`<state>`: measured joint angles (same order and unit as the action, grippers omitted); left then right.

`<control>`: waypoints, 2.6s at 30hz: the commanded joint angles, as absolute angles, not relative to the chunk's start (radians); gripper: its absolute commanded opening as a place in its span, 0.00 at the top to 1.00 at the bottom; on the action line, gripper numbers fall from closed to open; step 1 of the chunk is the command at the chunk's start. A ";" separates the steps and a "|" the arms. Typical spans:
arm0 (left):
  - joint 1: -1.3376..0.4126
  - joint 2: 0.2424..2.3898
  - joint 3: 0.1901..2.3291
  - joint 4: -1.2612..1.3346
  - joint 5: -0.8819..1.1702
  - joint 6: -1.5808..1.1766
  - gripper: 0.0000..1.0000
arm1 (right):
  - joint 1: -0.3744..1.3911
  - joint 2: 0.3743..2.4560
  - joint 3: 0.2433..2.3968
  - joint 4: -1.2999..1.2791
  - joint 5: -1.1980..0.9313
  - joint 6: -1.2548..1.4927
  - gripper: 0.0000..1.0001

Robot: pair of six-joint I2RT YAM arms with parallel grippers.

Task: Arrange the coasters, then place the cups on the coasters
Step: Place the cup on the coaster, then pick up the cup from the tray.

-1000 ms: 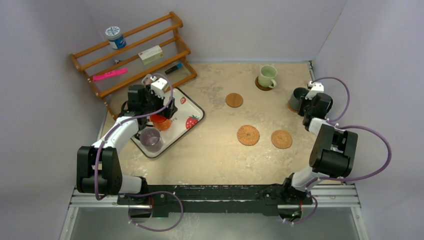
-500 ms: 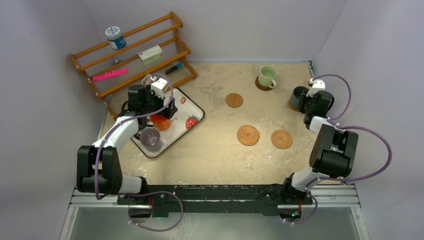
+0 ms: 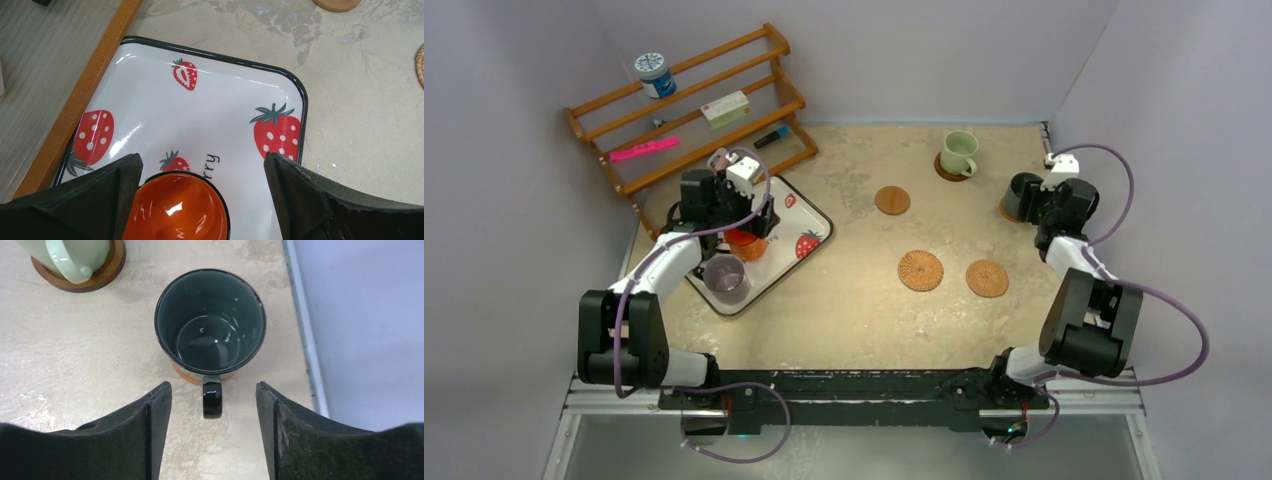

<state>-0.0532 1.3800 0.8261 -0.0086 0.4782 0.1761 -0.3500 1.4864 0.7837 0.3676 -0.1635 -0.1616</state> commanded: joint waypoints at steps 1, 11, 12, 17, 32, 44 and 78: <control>-0.048 1.387 0.834 0.022 0.509 0.179 0.00 | -0.356 1.401 0.804 0.318 -0.125 -0.190 0.30; -0.048 1.387 0.835 0.015 0.516 0.180 0.00 | -0.355 1.202 0.812 0.144 -0.215 -0.221 0.06; -0.048 1.387 0.836 0.015 0.515 0.180 0.00 | -0.355 1.185 0.817 0.118 -0.236 -0.222 0.05; -0.048 1.385 0.835 0.012 0.516 0.182 0.00 | -0.354 1.112 0.844 -0.040 -0.365 -0.282 0.01; -0.048 1.394 0.850 -0.035 0.524 0.206 0.00 | -0.354 1.009 0.738 -0.105 -0.562 -0.389 0.01; -0.048 1.296 0.993 -0.392 0.490 0.449 0.00 | -0.354 1.027 0.699 -0.059 -0.565 -0.385 0.01; -0.048 1.377 1.002 -0.583 0.251 0.662 0.00 | -0.354 0.974 0.661 -0.003 -0.534 -0.387 0.01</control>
